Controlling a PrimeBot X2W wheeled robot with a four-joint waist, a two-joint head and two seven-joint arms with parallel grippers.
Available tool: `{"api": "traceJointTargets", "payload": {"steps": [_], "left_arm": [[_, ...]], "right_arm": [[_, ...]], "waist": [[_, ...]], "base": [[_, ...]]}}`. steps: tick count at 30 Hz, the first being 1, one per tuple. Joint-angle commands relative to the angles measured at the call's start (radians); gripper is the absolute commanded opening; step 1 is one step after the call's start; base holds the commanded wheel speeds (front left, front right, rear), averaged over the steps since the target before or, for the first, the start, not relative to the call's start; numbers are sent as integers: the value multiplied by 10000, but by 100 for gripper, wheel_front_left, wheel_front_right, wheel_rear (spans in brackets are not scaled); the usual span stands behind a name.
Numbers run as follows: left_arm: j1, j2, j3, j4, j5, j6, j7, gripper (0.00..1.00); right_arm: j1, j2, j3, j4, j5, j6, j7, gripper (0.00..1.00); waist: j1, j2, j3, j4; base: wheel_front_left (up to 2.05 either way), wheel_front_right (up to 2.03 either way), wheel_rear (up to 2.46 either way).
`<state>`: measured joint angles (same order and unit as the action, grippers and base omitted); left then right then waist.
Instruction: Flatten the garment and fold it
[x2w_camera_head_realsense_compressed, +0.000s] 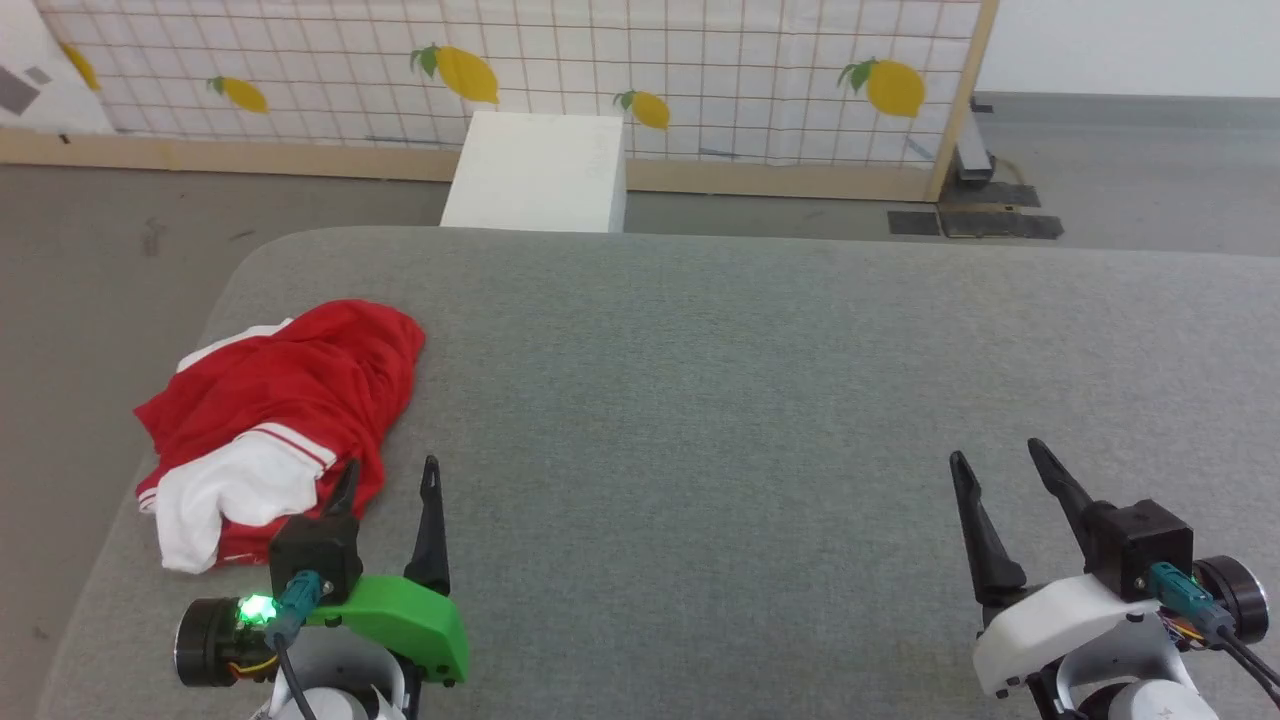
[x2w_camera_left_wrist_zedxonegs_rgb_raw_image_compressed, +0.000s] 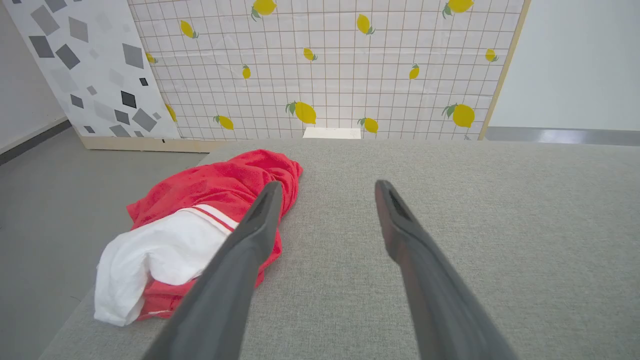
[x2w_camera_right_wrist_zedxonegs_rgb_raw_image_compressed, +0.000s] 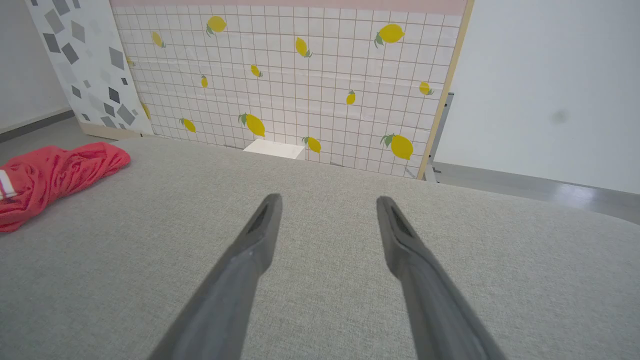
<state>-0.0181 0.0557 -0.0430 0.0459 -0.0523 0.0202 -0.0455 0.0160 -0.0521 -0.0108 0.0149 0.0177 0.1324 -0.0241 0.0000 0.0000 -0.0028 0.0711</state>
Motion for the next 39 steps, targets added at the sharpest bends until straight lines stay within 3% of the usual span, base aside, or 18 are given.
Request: {"api": "traceJointTargets", "payload": {"steps": [1,39], "left_arm": [[-184,36,-29,46,-124,76,-89,100],[-183,220,-285,385,-790,634,-874,100]], "right_arm": [[-39,5,-17,33,63,-3,-99,100],[-166,10,-91,231,323,-9,-659,100]], "waist": [[0,0,-8,180],[0,0,31,2655]], "base": [[0,0,0],[0,0,0]]}}
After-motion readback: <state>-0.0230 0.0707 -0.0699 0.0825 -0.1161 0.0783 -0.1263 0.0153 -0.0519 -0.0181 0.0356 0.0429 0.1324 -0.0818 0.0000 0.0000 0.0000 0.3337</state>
